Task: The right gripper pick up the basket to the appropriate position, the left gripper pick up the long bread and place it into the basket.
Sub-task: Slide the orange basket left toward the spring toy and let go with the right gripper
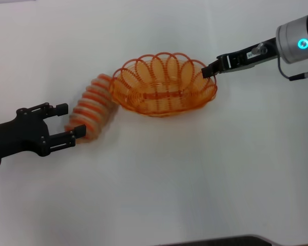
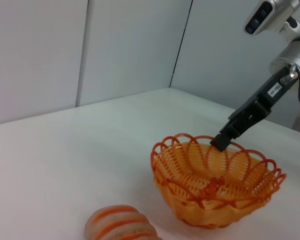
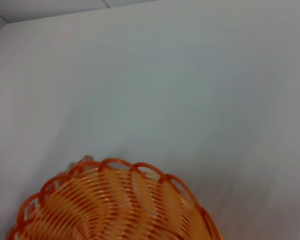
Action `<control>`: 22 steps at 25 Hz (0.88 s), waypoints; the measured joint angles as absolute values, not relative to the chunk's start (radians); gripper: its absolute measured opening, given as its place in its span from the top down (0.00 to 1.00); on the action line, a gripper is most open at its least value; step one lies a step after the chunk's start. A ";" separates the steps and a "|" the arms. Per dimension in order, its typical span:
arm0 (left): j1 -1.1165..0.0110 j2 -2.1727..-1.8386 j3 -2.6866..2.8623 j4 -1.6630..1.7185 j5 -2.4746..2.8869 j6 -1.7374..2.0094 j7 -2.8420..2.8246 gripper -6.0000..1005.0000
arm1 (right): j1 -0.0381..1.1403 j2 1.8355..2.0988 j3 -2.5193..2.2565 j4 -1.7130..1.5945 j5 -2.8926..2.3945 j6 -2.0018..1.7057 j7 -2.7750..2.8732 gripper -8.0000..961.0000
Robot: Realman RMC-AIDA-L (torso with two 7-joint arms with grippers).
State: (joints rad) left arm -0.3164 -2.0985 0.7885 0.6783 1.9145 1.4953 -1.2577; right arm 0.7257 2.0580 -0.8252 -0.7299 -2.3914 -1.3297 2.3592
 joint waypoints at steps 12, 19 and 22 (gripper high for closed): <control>-0.317 -2.099 0.791 0.678 1.914 1.493 -1.255 0.25 | 0.704 2.083 -0.828 -0.719 -2.393 -1.281 2.364 0.93; -0.319 -2.105 0.796 0.678 1.914 1.483 -1.255 0.25 | 0.701 2.083 -0.836 -0.715 -2.393 -1.272 2.352 0.93; -0.319 -2.106 0.796 0.678 1.914 1.483 -1.255 0.25 | 0.700 2.083 -0.836 -0.714 -2.393 -1.268 2.354 0.93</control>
